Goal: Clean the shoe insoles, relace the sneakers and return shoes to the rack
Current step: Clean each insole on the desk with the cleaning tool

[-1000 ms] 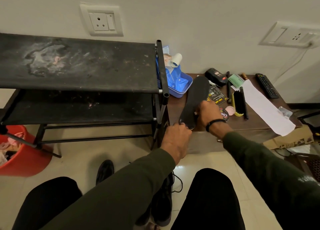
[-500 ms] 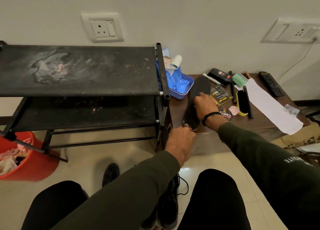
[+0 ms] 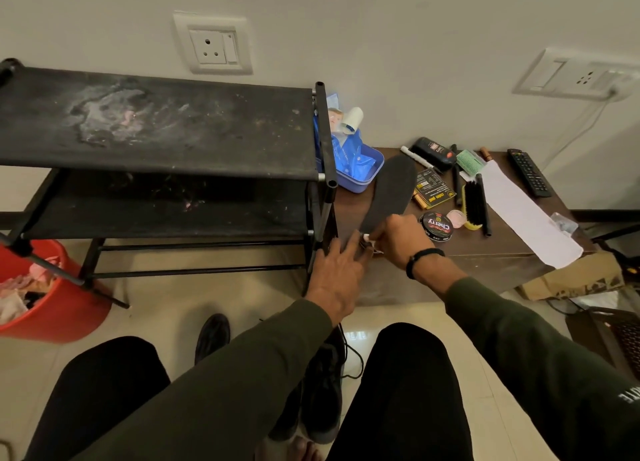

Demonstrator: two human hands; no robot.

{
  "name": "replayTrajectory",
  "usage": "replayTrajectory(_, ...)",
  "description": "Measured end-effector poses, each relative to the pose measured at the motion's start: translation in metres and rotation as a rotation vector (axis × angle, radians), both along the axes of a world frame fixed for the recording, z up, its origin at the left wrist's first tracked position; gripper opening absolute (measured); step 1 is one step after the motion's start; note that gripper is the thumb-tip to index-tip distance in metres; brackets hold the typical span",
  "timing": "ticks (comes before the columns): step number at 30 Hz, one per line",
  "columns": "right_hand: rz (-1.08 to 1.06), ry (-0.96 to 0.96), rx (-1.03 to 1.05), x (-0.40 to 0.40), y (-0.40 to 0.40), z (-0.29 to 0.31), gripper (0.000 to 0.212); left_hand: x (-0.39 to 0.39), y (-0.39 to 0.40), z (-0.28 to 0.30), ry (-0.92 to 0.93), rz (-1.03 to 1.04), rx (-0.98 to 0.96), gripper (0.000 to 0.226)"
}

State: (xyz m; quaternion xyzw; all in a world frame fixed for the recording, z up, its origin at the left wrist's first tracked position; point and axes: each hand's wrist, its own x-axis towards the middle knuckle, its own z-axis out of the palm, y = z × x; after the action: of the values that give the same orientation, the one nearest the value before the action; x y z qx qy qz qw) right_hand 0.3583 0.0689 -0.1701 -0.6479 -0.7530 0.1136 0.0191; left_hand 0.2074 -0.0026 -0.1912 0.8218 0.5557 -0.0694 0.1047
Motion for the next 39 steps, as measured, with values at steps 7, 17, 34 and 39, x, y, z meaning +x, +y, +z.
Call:
replayTrajectory(7, -0.03, 0.117, 0.02, -0.011, 0.014, -0.003, 0.011, 0.0, 0.001, -0.011, -0.079, 0.121, -0.098, 0.09)
replayTrajectory(17, 0.065, 0.088, -0.148, -0.007, 0.023, 0.005, 0.015, 0.01, -0.002, -0.008, -0.021, 0.131, 0.004, 0.078)
replayTrajectory(34, -0.083, 0.34, -0.068, -0.018, 0.01, -0.003, 0.001, 0.021, 0.009, -0.002, 0.08, 0.122, -0.037, 0.088)
replayTrajectory(39, -0.247, 0.568, -0.014, 0.005, 0.007, -0.004, 0.013, 0.009, 0.006, 0.005, 0.029, 0.095, -0.075, 0.086)
